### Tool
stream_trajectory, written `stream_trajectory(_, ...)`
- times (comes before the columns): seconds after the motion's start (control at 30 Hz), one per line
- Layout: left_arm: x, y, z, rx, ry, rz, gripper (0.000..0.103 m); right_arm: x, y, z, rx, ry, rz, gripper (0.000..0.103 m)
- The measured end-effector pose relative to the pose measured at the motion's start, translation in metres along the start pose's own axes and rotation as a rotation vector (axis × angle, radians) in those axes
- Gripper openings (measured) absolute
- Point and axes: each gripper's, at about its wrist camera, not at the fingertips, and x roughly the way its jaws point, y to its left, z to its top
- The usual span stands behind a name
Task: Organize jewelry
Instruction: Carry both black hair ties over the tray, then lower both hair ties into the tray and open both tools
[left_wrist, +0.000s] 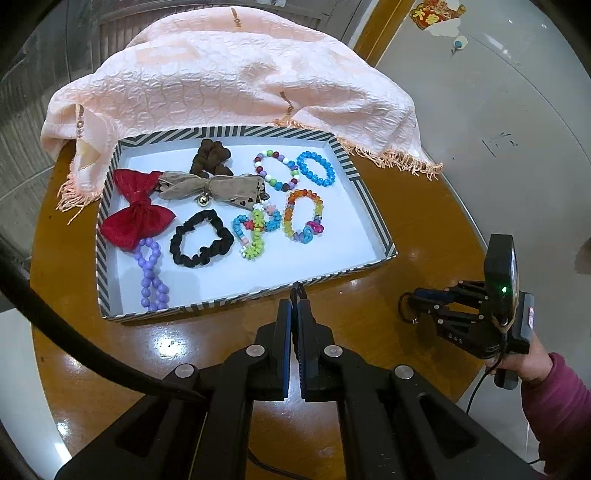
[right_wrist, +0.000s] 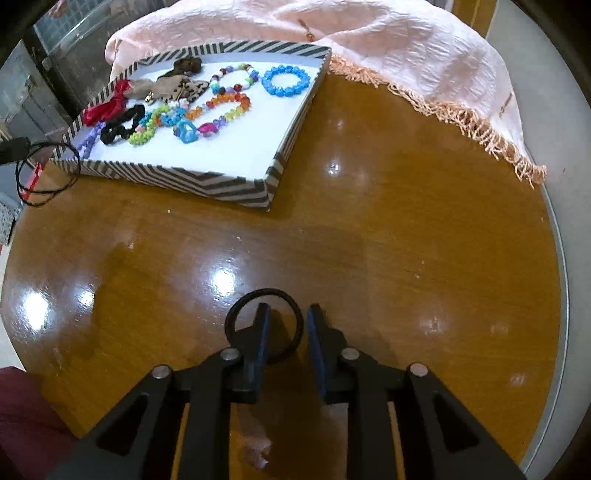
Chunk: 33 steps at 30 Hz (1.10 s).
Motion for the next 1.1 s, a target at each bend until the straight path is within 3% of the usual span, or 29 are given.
stream_trajectory(0.17,0.001,0.000,0.004,-0.005,-0.005,-0.005,0.000,-0.005,-0.002,0.004,0.000,0.018,0.020,0.002)
stream_trajectory(0.57,-0.006,0.002,0.018,-0.014,-0.036,-0.020,0.000,-0.070,0.004,0.041,0.030,-0.133,0.080,0.002)
stream_trajectory(1.1,0.002,-0.004,0.043,-0.007,-0.045,-0.006,0.000,-0.062,0.017,0.099,0.037,-0.200,0.106,0.002)
